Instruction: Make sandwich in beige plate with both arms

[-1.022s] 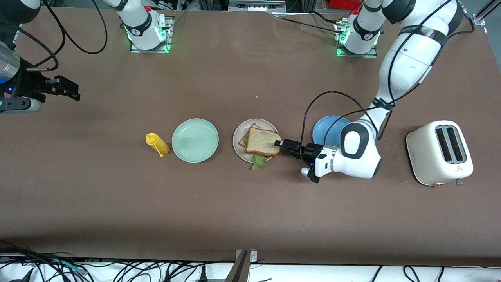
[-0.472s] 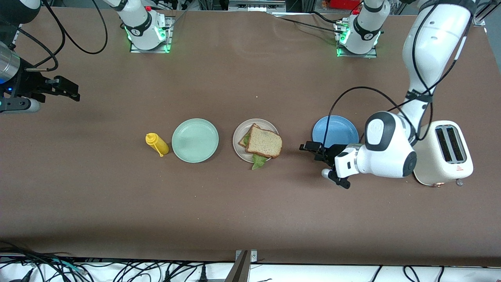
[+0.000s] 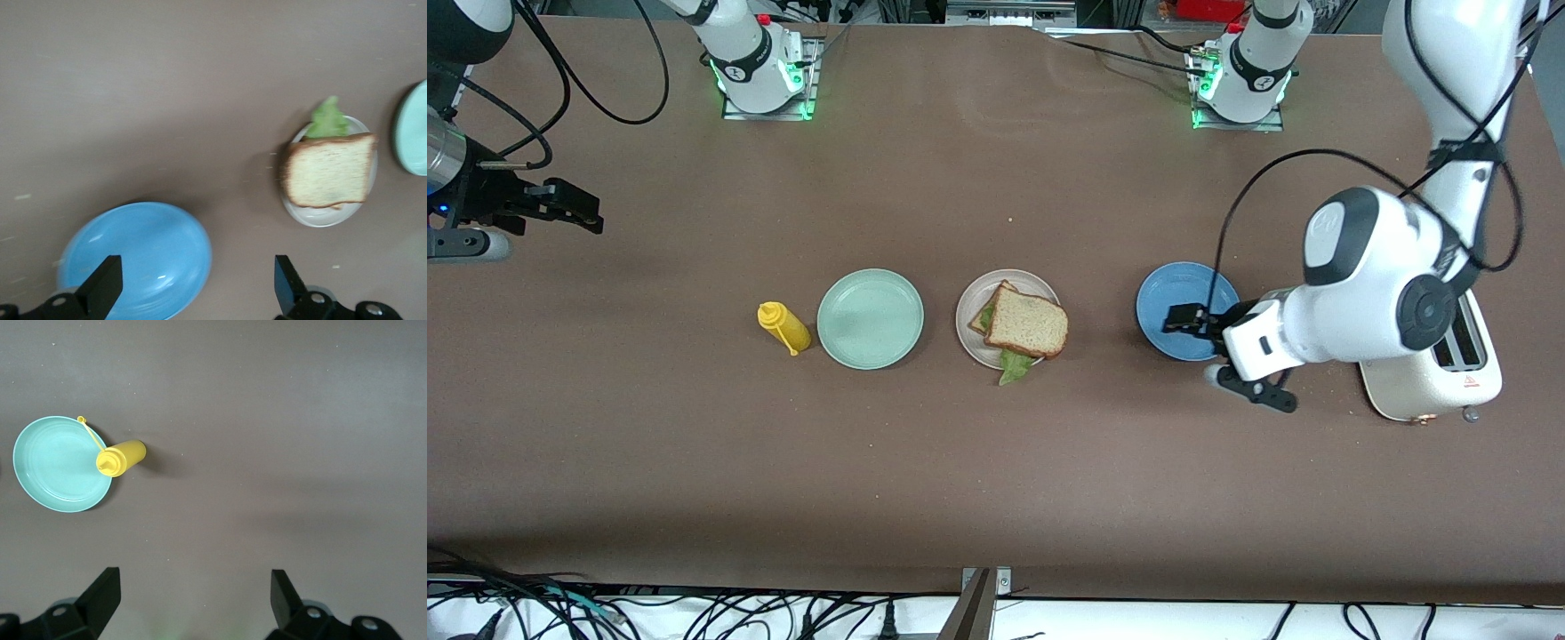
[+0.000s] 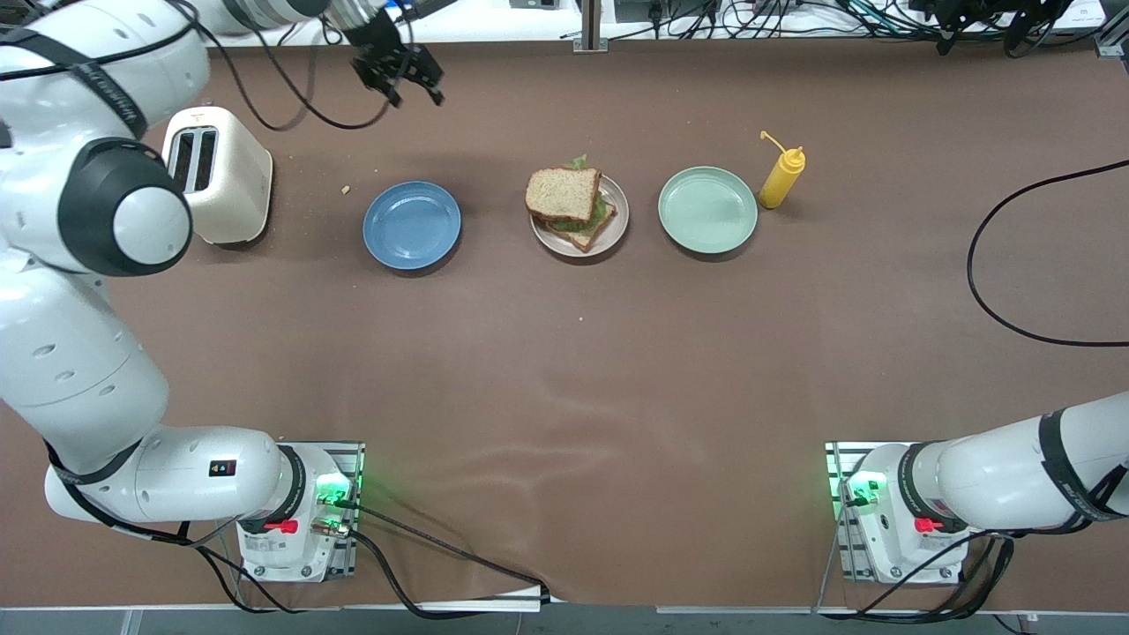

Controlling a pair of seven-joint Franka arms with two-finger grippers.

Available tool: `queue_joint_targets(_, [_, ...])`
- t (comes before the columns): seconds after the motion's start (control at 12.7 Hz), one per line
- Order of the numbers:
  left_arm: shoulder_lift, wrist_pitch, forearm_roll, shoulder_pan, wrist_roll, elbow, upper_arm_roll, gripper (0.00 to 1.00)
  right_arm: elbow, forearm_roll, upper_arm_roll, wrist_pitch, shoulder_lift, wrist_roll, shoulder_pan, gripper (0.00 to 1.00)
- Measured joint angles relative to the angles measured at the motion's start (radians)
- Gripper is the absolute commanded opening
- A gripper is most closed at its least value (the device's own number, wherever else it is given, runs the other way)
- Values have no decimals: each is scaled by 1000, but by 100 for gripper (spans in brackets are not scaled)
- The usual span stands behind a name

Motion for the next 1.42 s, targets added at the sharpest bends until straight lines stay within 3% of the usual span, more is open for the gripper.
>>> queue_joint_targets(0.31, [-194,-106,81,-28,-5,-12,133,100,2,0,0,0,1,0,0,100])
queue_joint_targets(0.79, [-390,-123,119,-41,-8,-124,200,100,3,0,0,0,1,0,0,100])
queue_joint_targets(0.94, [-423,-123,180,-40,-9,-147,203,100,3,0,0,0,1,0,0,100])
queue_joint_targets(1.42, [-434,-123,185,-11,-13,-164,201,100,3,0,0,0,1,0,0,100])
